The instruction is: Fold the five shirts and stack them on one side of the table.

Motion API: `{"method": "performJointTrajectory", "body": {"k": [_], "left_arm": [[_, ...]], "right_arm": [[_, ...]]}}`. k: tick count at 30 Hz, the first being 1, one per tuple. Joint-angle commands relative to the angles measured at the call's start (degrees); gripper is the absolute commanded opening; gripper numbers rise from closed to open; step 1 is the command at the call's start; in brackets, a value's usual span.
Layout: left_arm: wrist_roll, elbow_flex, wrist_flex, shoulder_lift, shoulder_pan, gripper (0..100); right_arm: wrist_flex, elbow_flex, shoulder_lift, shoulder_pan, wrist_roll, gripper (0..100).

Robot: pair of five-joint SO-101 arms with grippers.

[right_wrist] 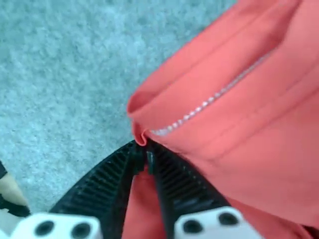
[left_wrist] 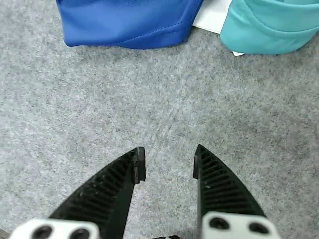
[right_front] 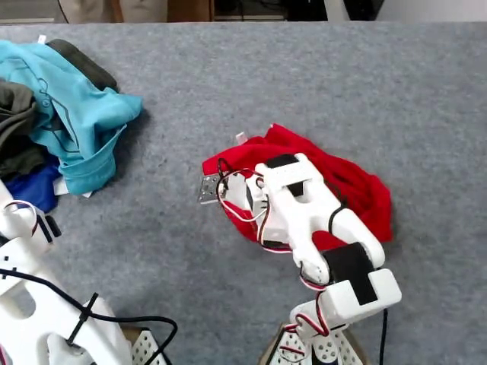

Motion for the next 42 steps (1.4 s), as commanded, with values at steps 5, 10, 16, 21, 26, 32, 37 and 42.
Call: {"method": "performJointTrajectory", "body": {"k": [5,10,16,21,26,32,37,42], "left_arm": [[-4.0,-1.4,-0.8,-0.8,-0.5,17],[-3.9,-1.4,0.3,-0.8,-0.6,17],[-4.0,-1.4,4.7,-0.8,-0.6,17],[-3.8,-1.3,4.7,-0.8,-0.1,17],[-3.9,-1.3,4.6,-0.8,-0.1,17],[-3.9,-1.3,4.6,-0.8,-0.1,17],[-3.9,-1.3,4.5,-0.8,-0.1,17],[-3.9,-1.4,4.5,-0.8,-0.1,17]], "right_arm": [[10.9,-4.3,-3.9,1.7,-0.4,0.2],[17.8,-7.9,-10.0,1.5,-0.2,0.2],[22.7,-10.9,-17.3,1.5,-0.4,0.2],[25.0,-12.4,-24.6,1.2,-3.3,0.2],[27.8,-13.4,-32.9,-5.6,-5.2,0.2],[32.4,-26.2,-38.5,-16.7,-13.8,0.2],[33.5,-41.7,-38.3,-20.6,-20.7,0.2],[34.3,-58.9,-34.4,-20.7,-28.0,0.2]]}}
